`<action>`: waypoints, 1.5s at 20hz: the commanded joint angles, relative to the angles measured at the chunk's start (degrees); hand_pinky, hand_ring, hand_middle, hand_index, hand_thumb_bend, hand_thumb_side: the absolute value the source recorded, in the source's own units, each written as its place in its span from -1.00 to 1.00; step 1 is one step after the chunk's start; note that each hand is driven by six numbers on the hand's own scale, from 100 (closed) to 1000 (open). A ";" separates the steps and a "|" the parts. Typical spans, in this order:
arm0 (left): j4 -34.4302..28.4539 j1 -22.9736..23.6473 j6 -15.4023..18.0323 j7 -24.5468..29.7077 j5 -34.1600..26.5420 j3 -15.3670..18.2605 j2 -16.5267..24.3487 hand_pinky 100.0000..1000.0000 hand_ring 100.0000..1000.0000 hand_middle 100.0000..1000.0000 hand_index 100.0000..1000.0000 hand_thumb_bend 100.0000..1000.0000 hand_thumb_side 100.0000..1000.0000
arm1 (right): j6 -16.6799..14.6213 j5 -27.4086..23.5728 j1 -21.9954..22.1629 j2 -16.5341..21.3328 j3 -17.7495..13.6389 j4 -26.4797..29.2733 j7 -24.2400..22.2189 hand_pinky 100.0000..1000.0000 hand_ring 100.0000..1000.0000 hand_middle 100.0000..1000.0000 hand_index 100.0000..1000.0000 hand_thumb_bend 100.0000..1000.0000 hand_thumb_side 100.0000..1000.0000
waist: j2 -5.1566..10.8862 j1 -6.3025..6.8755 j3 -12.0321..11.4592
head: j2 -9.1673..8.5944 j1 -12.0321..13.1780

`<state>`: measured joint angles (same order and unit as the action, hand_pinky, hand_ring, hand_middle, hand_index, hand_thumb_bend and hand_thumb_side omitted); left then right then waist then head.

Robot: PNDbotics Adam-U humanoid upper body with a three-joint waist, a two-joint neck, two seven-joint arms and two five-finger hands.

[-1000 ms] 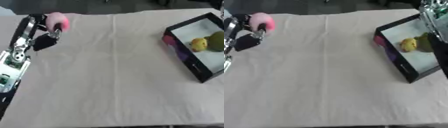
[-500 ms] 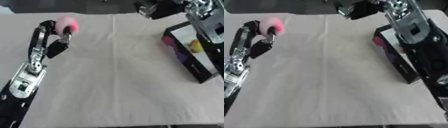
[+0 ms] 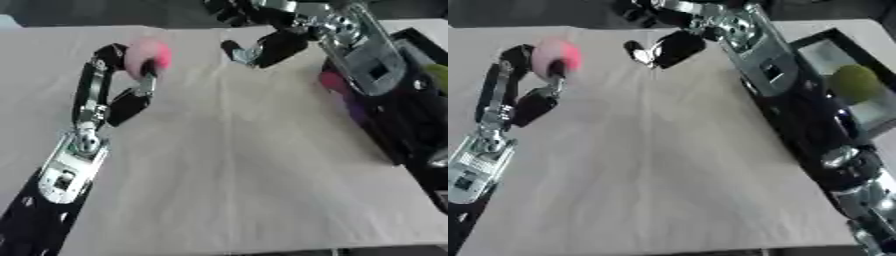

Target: Pick up the objects with one hand, pass them to the other hand, and then place them into the box on the other side of the table.

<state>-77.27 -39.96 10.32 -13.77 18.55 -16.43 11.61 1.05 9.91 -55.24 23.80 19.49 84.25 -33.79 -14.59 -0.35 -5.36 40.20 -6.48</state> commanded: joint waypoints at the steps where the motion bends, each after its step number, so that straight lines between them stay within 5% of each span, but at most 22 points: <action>1: -1.43 -1.54 1.83 0.46 1.64 -0.71 -0.15 0.35 0.26 0.08 0.08 -1.00 -0.60 | -0.14 -4.35 1.47 5.96 0.24 6.46 -1.47 0.86 0.89 0.88 0.91 -1.00 -0.72 | 0.97 -0.05 -0.03 | -0.28 -0.25; 8: -1.26 -2.28 3.14 1.78 1.33 -1.73 -1.02 0.34 0.26 0.08 0.08 -1.00 -0.60 | 2.62 -8.12 3.20 8.59 0.92 12.83 -2.63 0.86 0.90 0.88 0.91 -1.00 -0.72 | 0.82 -0.18 -0.21 | -0.44 -0.41; 30: -3.08 -3.12 4.04 4.10 0.38 -4.75 -3.36 0.34 0.26 0.08 0.09 -1.00 -0.61 | 2.97 -5.71 1.47 5.05 3.00 9.00 -1.48 0.86 0.91 0.90 0.93 -1.00 -0.59 | 0.45 -0.26 -0.84 | -0.66 -0.66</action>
<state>-79.39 -41.89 14.37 -9.65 19.12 -21.33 8.42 4.05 4.25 -52.47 28.42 22.75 92.92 -35.27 -15.08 -0.62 -6.13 40.12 -7.04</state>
